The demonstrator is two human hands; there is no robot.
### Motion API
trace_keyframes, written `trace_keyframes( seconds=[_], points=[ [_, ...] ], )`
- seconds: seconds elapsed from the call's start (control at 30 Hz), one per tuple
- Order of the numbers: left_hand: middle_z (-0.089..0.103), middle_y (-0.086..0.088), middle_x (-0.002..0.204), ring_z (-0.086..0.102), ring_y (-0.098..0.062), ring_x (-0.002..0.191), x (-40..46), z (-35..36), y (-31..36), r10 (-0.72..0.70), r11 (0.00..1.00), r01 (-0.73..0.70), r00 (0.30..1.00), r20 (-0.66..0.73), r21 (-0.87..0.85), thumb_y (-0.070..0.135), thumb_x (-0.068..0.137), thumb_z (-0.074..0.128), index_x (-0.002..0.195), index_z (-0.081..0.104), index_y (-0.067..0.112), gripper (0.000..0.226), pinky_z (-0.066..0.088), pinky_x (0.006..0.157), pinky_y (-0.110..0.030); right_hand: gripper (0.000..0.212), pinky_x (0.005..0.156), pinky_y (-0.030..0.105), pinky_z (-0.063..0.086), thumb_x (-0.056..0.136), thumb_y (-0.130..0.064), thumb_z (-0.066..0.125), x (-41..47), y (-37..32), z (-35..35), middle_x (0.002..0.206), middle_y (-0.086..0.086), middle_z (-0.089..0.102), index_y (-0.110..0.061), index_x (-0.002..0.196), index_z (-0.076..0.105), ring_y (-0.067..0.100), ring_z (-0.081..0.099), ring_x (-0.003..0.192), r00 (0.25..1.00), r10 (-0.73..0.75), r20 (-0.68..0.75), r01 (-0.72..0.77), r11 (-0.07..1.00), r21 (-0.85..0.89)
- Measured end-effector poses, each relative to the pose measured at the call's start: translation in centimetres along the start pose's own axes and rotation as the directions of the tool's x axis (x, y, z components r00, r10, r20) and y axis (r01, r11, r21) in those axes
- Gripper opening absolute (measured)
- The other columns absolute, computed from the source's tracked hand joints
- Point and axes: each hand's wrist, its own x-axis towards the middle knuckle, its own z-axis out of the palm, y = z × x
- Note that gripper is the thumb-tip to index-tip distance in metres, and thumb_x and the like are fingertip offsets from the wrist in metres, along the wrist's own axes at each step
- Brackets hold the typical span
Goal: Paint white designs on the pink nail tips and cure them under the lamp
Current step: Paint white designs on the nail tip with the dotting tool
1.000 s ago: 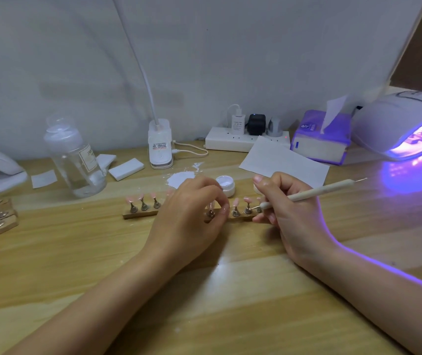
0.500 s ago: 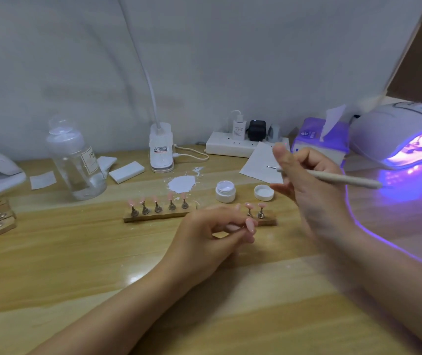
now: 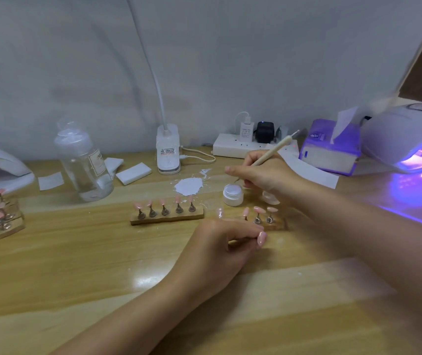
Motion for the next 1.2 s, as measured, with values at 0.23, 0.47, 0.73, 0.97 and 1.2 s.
trace_keyframes(
  seconds=[0.23,0.47,0.73,0.97,1.2],
  points=[
    [0.066,-0.016,0.080,0.060,-0.027,0.073,0.03,0.11,-0.19,-0.012,0.999,0.012,1.000,-0.005,0.040,0.013,0.086,0.060,0.077,0.067,-0.002,0.019,0.037,0.092,-0.006,0.039,0.050,0.024,0.036,0.070,-0.005,0.068,0.42,0.76,0.69,0.042,-0.004,0.043,-0.018,0.045,0.042,0.012,0.041,0.049,0.999,-0.032,-0.038,0.027,0.992,-0.127],
    [0.067,-0.012,0.083,0.061,-0.017,0.073,0.10,0.07,-0.09,-0.025,0.999,0.025,1.000,0.003,0.030,0.008,0.086,0.062,0.078,0.067,-0.002,0.014,0.038,0.094,-0.009,0.035,0.044,0.016,0.033,0.072,-0.007,0.069,0.44,0.64,0.85,0.044,-0.005,0.044,-0.016,0.048,0.044,0.007,0.041,0.047,0.998,-0.065,-0.004,0.063,0.975,-0.214],
    [0.067,0.000,0.093,0.063,-0.016,0.083,0.10,-0.05,0.23,-0.028,0.999,0.028,1.000,0.004,0.038,0.008,0.086,0.063,0.080,0.070,0.000,0.012,0.038,0.089,-0.005,0.034,0.047,0.018,0.033,0.072,-0.008,0.068,0.09,0.34,0.94,0.048,-0.003,0.047,-0.016,0.051,0.044,0.003,0.043,0.046,0.994,-0.102,0.026,0.105,0.948,-0.299],
    [0.066,-0.003,0.093,0.063,-0.017,0.083,0.12,-0.09,0.26,-0.034,0.998,0.034,0.999,0.002,0.052,0.009,0.086,0.062,0.080,0.069,-0.001,0.013,0.037,0.089,-0.004,0.035,0.047,0.017,0.033,0.073,-0.008,0.069,0.21,0.28,0.97,0.049,-0.002,0.046,-0.015,0.050,0.043,0.007,0.043,0.049,0.992,-0.119,0.036,0.125,0.939,-0.321],
    [0.066,-0.007,0.090,0.062,-0.018,0.080,0.11,-0.08,0.30,-0.040,0.998,0.040,0.999,-0.001,0.053,0.009,0.086,0.062,0.078,0.069,0.000,0.013,0.037,0.091,-0.004,0.034,0.050,0.019,0.035,0.073,-0.008,0.068,0.24,0.25,0.95,0.051,0.000,0.048,-0.015,0.051,0.044,0.009,0.045,0.053,0.992,-0.119,0.030,0.122,0.941,-0.315]
  ],
)
